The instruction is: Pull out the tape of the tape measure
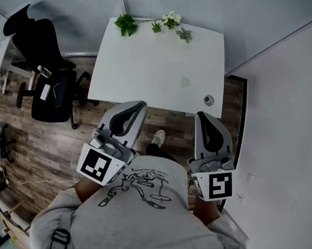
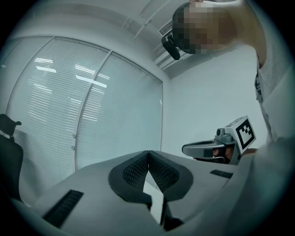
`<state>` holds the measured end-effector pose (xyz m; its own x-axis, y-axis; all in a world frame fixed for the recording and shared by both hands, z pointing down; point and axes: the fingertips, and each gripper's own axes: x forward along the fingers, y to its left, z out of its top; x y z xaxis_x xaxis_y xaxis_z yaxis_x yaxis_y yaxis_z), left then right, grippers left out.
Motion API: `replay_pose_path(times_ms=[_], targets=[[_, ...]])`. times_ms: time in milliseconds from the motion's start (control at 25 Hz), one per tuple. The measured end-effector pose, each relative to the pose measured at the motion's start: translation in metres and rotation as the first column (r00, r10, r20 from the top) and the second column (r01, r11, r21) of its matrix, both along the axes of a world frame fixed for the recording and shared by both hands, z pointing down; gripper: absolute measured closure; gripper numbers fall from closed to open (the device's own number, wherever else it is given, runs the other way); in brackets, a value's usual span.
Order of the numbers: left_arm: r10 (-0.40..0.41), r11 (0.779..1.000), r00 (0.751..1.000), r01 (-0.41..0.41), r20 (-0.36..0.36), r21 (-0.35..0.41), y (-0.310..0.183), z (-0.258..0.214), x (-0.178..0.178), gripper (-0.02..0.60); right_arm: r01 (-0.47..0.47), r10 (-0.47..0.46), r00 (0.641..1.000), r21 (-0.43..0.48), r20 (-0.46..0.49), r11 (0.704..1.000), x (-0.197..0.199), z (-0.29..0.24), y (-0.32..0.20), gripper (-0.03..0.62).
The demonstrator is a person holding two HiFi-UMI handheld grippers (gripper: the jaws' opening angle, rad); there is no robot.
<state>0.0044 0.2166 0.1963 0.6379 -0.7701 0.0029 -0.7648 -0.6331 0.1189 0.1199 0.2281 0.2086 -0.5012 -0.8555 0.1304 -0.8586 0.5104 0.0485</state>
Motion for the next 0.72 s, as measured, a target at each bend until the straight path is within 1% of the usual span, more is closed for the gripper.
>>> replay_pose_path(times_ms=[80, 160, 240, 400, 600, 720], targets=[[-0.005, 1.000, 1.000, 0.005, 0.029, 0.001, -0.008, 0.002, 0.010, 0.560, 0.006, -0.006, 1.000, 0.001, 0.006, 1.000, 0.012, 0.000, -0.010, 0.585], [-0.015, 1.000, 0.999, 0.015, 0.029, 0.001, -0.016, 0.002, 0.021, 0.560, 0.012, -0.012, 1.000, 0.001, 0.011, 1.000, 0.023, 0.001, -0.018, 0.585], [-0.027, 1.000, 1.000, 0.027, 0.012, -0.009, -0.025, 0.003, 0.031, 0.560, 0.018, -0.018, 1.000, -0.002, 0.014, 1.000, 0.034, 0.003, -0.027, 0.585], [-0.026, 0.999, 0.999, 0.027, 0.043, -0.025, -0.041, 0.011, 0.050, 0.560, 0.028, -0.028, 0.999, -0.011, 0.017, 1.000, 0.052, 0.009, -0.047, 0.585], [-0.044, 0.998, 0.998, 0.045, 0.036, -0.037, -0.052, 0.014, 0.063, 0.560, 0.044, -0.044, 0.999, -0.022, 0.026, 0.999, 0.063, 0.013, -0.060, 0.585], [-0.050, 0.998, 0.997, 0.053, 0.063, -0.043, -0.057, 0.019, 0.064, 0.560, 0.052, -0.051, 0.998, -0.028, 0.029, 0.998, 0.066, 0.016, -0.065, 0.585]])
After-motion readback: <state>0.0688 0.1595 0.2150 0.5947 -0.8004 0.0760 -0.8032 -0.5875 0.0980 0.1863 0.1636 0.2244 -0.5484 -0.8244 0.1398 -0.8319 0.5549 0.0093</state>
